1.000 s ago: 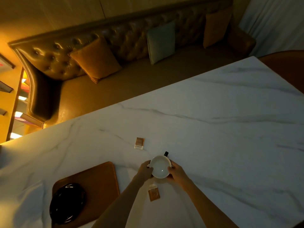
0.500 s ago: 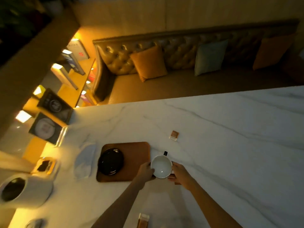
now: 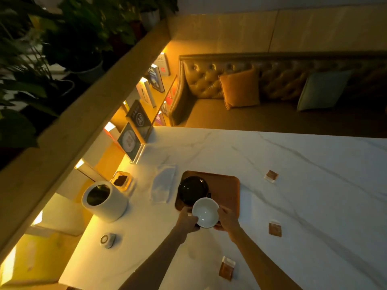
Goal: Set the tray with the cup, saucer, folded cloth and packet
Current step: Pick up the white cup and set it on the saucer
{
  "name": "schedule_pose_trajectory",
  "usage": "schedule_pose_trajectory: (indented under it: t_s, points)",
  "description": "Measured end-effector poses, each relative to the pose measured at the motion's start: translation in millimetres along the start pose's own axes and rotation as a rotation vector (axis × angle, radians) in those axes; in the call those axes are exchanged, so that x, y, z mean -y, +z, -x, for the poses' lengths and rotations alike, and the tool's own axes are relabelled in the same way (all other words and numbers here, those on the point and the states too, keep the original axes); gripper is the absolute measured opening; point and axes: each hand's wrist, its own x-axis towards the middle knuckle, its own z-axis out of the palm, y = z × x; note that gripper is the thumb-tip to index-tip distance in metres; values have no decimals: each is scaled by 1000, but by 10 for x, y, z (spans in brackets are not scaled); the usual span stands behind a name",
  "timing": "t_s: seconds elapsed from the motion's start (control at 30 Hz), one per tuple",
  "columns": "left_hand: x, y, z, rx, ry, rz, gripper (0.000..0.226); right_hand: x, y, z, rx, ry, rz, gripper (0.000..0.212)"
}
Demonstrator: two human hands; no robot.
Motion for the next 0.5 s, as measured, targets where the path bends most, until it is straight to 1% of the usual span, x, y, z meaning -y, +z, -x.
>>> schedule_pose_trajectory:
  t_s: [0.13, 0.27, 0.33, 0.43, 0.5]
  points:
    - [12, -321, -149, -19, 26, -30, 40, 52, 332, -75, -76, -35, 56, 27]
    - [-41, -536, -346, 15, 44, -25, 39, 85, 583, -178, -80, -2, -71, 18]
    - [-70, -608, -463, 43, 37, -27, 39, 93, 683, -248, -62, -14, -71, 24]
    - [-112, -656, -648, 84, -5, 3, 40, 107, 770, -402, -41, -59, 19, 38]
    - [-135, -674, -787, 114, -23, 26, 36, 122, 805, -537, -44, -26, 54, 49]
